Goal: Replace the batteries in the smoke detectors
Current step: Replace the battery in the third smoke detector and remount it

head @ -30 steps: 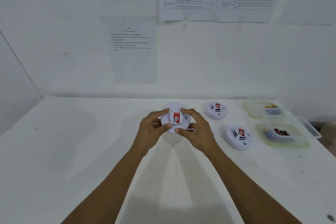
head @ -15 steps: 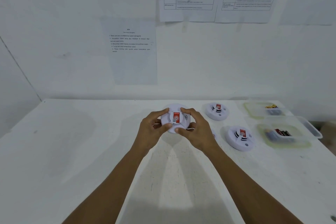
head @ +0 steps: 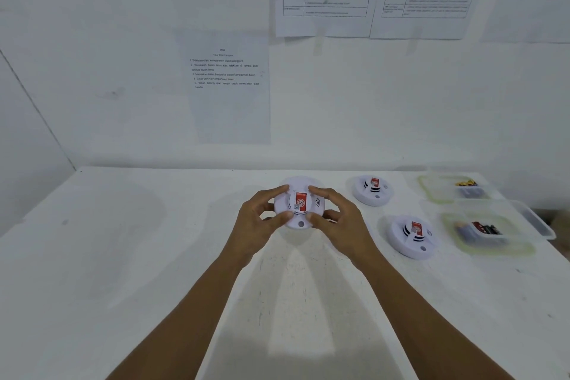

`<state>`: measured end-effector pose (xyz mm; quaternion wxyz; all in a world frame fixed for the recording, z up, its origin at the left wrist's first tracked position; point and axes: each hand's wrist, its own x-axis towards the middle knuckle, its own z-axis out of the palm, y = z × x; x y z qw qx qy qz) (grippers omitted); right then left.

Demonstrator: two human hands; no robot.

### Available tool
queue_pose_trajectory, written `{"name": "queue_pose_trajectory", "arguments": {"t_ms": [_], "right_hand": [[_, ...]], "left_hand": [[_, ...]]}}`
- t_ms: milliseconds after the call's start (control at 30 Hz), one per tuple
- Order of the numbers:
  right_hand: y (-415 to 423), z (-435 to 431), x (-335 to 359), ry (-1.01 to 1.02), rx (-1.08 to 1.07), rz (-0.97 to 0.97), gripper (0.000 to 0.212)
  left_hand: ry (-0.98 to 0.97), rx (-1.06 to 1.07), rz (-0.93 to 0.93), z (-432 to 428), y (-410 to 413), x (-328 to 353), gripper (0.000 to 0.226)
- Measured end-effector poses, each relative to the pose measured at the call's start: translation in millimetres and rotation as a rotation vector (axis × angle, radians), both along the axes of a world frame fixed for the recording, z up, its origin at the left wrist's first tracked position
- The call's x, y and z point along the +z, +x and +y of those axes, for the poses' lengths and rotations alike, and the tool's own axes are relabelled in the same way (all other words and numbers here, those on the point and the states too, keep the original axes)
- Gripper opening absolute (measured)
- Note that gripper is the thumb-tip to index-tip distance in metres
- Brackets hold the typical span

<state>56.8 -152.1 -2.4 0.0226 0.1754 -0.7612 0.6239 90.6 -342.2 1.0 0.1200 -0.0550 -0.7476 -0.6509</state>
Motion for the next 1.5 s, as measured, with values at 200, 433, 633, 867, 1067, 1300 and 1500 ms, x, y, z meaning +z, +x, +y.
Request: {"name": "queue_pose_trajectory", "arguments": {"t_ms": [200,433,633,867,1067,1300,1500], "right_hand": [[-2.2,5.0,-3.2,-0.067,0.008,-0.079,0.037],[-0.2,5.6,-2.3,-0.093,0.013,-0.102,0.033],[2.5,4.3,-0.8,-0.105,0.018,-0.101,0.031],[3.1,3.7,-0.2,-0.100,0.006,-0.092,0.031],[4.7,4.6,1.6,-0.070,-0.006,-0.080,0.032],[4.3,4.2,1.4,-0.029,-0.019,-0.063,0.034],[6.0,4.0,0.6,-0.022,-0.027,-0.076,0.033]], "left_hand": [[0.006,-0.023,-0.030,-0.6,0.5,-0.5,0.040],[-0.005,-0.011,-0.037,1.5,1.5,-4.0,0.039],[-0.042,0.002,-0.023,2.2,2.7,-4.4,0.036],[-0.037,0.006,-0.020,2.9,3.2,-3.6,0.034],[-0.040,0.013,-0.016,4.9,3.1,-4.3,0.035],[-0.040,0.013,-0.009,4.6,3.2,-4.3,0.033],[-0.049,0.018,-0.008,4.3,3.2,-6.0,0.033]]}}
